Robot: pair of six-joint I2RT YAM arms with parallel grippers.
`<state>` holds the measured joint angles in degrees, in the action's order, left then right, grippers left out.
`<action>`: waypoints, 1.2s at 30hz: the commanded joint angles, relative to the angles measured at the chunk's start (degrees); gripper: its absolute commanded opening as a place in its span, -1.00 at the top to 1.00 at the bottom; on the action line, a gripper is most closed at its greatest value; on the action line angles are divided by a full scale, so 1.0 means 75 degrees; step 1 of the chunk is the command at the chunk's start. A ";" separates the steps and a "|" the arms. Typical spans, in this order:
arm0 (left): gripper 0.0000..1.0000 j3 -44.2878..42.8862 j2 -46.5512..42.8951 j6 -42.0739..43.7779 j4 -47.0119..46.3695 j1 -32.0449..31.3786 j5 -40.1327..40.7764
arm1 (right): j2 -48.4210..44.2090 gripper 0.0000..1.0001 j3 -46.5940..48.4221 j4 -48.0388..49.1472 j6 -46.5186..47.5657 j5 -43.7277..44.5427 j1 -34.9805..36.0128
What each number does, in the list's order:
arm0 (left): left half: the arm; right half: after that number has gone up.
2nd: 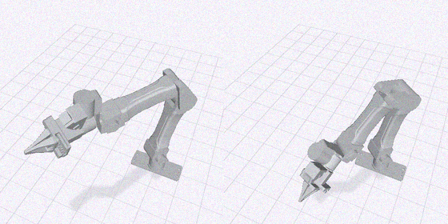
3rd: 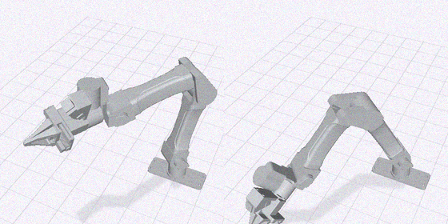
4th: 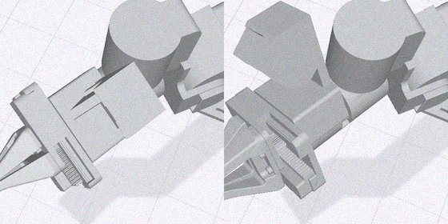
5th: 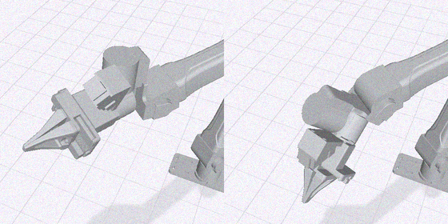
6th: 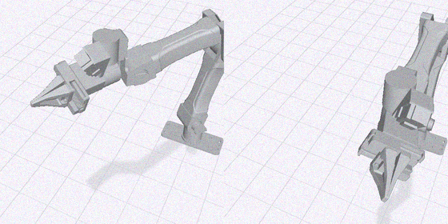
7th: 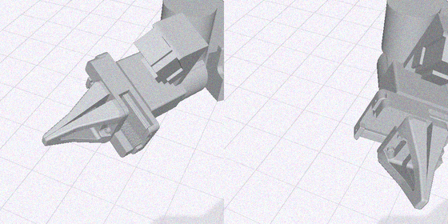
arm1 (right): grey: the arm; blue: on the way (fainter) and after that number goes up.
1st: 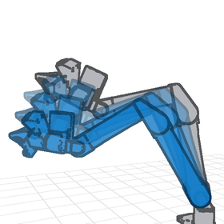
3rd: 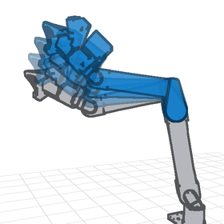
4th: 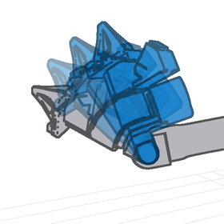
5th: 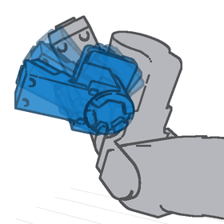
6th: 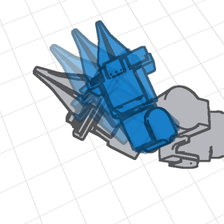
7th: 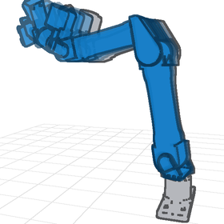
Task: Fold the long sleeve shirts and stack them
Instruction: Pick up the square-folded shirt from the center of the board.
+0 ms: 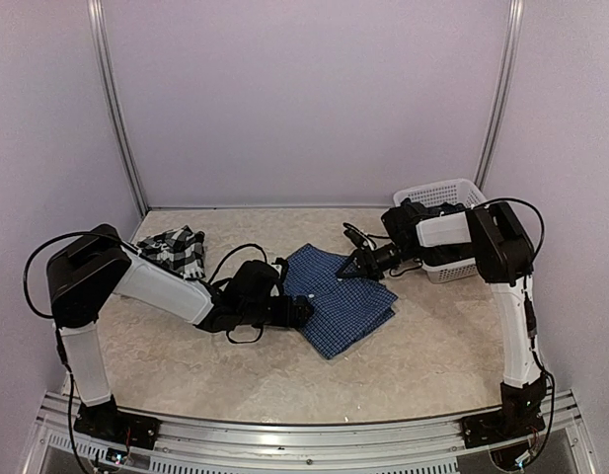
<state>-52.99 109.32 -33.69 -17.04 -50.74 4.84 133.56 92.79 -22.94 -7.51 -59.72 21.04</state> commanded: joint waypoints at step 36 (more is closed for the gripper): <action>-0.95 -0.0262 0.0126 0.0381 0.0634 -0.0137 0.0622 | -0.0190 0.94 0.0119 -0.0868 0.0394 -0.0220 0.0218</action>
<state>-54.59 110.15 -31.66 -15.00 -51.48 7.49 134.15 94.11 -30.09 -4.36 -59.61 22.13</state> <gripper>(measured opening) 0.974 0.173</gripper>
